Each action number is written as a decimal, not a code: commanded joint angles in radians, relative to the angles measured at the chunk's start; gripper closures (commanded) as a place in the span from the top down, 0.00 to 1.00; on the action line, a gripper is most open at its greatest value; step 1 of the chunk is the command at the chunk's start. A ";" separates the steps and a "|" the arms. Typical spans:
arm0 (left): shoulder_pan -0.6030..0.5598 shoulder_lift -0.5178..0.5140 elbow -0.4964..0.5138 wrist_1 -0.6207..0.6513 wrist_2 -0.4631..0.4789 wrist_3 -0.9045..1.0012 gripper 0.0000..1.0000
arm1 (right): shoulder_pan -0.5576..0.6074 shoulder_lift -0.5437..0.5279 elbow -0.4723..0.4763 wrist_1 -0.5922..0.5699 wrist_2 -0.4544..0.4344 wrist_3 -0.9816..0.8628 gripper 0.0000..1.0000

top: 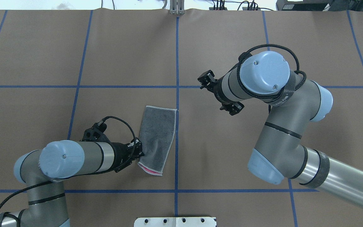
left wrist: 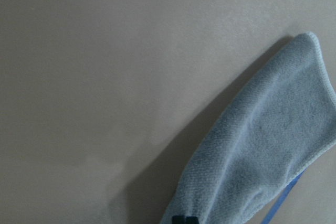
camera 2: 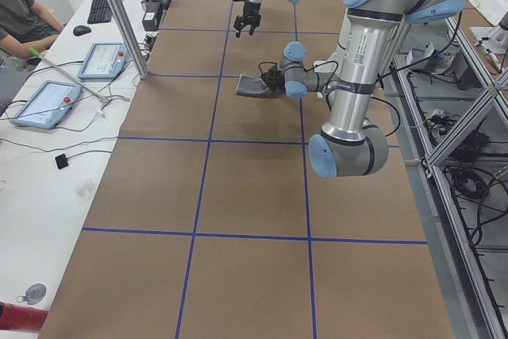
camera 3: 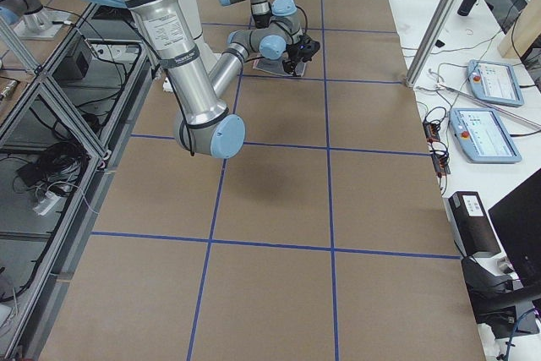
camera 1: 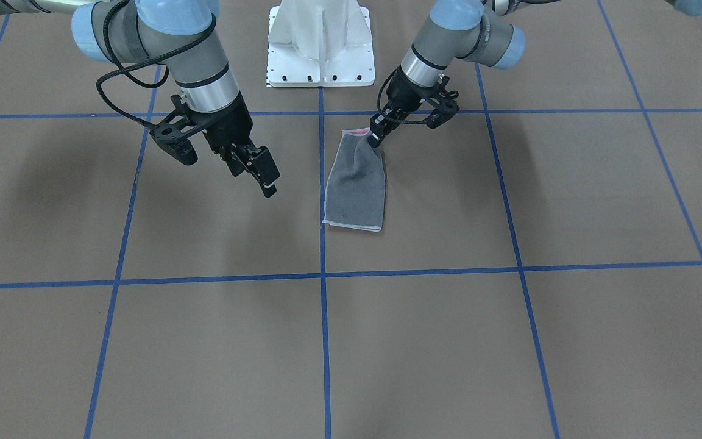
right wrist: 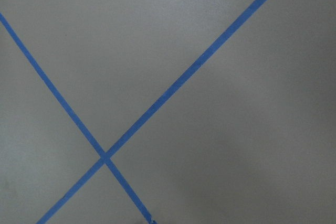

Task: Fold towel twice with both arms
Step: 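Lift the near end with the left gripper and fold it over toward the far end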

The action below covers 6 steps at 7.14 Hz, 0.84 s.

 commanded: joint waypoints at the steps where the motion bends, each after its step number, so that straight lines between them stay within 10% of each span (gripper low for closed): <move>1: -0.067 -0.053 0.049 0.026 0.000 0.007 0.00 | 0.002 0.000 0.002 0.000 0.000 -0.002 1.00; 6: -0.161 -0.251 0.217 0.094 -0.001 0.001 0.00 | 0.013 0.010 0.020 -0.031 0.002 0.000 1.00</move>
